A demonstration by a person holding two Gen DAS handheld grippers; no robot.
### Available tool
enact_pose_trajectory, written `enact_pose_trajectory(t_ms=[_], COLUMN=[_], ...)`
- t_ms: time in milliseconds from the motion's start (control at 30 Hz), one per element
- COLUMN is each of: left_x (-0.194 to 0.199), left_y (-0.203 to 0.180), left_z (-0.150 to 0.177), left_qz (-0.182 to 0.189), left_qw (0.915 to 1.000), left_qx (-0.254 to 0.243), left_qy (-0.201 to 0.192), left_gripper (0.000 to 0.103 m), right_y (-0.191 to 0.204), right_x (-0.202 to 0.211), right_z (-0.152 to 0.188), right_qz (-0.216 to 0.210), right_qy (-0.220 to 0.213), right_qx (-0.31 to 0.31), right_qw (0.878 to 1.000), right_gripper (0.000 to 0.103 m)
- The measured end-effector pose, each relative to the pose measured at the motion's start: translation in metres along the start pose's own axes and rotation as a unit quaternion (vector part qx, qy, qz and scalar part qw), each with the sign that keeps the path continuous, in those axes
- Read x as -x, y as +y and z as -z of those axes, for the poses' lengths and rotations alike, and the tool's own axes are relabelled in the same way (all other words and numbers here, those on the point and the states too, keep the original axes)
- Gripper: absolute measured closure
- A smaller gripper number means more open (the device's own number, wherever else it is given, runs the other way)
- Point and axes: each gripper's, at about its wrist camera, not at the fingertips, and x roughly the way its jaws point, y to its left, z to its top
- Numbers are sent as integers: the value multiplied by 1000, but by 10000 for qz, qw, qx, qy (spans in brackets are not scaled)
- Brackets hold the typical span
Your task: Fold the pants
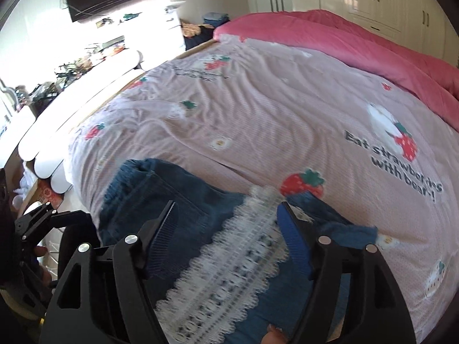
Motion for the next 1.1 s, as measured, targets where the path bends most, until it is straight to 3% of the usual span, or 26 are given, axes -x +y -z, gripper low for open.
enact_pose_trajectory(t_ms=[167,433,867,933,967,1000,1100], left_x=[2,-4,-26,-29,-31,-33,-38], left_y=[18,41,59,62,64,65,69], left_z=[4,13,25,27,28,29,29], left_qz=[-128,-41,373,460,541,602,723], left_qw=[9995,9980,9923,9907,9893,9882,9848], left_qx=[287,616,1154,1251,1324,1383,1558], left_qy=[-12,169,270,262,271,271,269], left_gripper=[10,10,10,10,10,10,10], right_y=[20,47,79,85,87,88,82], right_x=[-14,-41,-124,-136,-143,-149,-148], right_z=[-16,-33,-50,-50,-48,-45,-43], right_qz=[-142,-342,-1021,-1183,-1301,-1314,-1419], right_qy=[11,191,1189,1347,1485,1568,1505], right_qx=[116,386,722,783,766,748,640], right_qw=[9998,9985,9850,9807,9773,9760,9763], right_gripper=[17,12,12,22,42,54,65])
